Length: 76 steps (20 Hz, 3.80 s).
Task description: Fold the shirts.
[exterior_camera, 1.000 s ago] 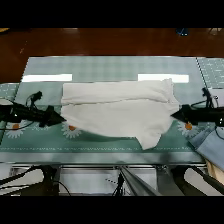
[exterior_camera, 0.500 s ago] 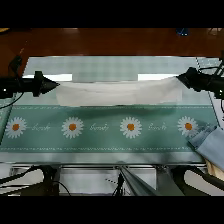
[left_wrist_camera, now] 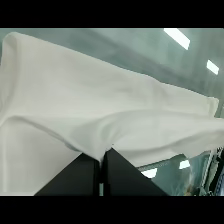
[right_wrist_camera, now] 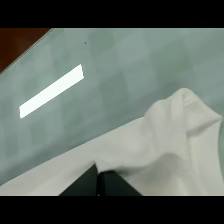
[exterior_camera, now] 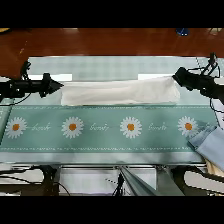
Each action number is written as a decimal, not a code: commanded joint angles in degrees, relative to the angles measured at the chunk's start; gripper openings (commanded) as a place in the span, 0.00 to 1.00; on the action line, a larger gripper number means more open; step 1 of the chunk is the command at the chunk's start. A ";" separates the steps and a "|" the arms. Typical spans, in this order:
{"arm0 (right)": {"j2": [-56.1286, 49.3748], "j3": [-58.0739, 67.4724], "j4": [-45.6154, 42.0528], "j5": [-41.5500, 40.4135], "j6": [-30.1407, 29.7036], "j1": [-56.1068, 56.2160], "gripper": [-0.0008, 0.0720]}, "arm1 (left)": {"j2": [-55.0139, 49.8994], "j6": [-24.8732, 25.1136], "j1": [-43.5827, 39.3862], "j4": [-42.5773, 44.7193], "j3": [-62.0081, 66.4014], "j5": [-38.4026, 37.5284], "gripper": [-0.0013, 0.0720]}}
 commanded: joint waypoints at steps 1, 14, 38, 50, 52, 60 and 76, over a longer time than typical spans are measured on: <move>-1.60 0.07 -1.20 -4.46 -0.55 1.55 0.04 | -3.26 0.20 -0.22 -0.04 0.07 0.37 0.08; 5.68 4.35 -48.46 16.79 11.67 -10.93 0.84 | -3.08 1.25 9.16 -0.02 7.54 -13.25 0.57; -4.22 8.37 -12.52 23.52 2.27 -3.87 0.04 | -3.06 3.21 3.19 -3.63 7.74 -18.82 0.05; 21.68 8.52 -17.11 37.46 4.81 -3.85 0.04 | -3.04 -2.29 -27.19 -3.91 7.72 -9.81 0.05; 24.22 8.52 -17.51 40.48 5.35 -3.87 0.04 | -3.10 -4.24 -31.87 -3.93 7.72 -6.93 0.05; 31.54 8.52 -17.99 47.36 7.93 -3.87 0.04 | -3.67 -10.14 -48.11 -3.93 7.72 6.12 0.05; 36.06 8.50 -17.44 49.29 8.48 -3.54 0.04 | -6.56 -6.45 -51.71 -15.96 7.72 13.05 0.05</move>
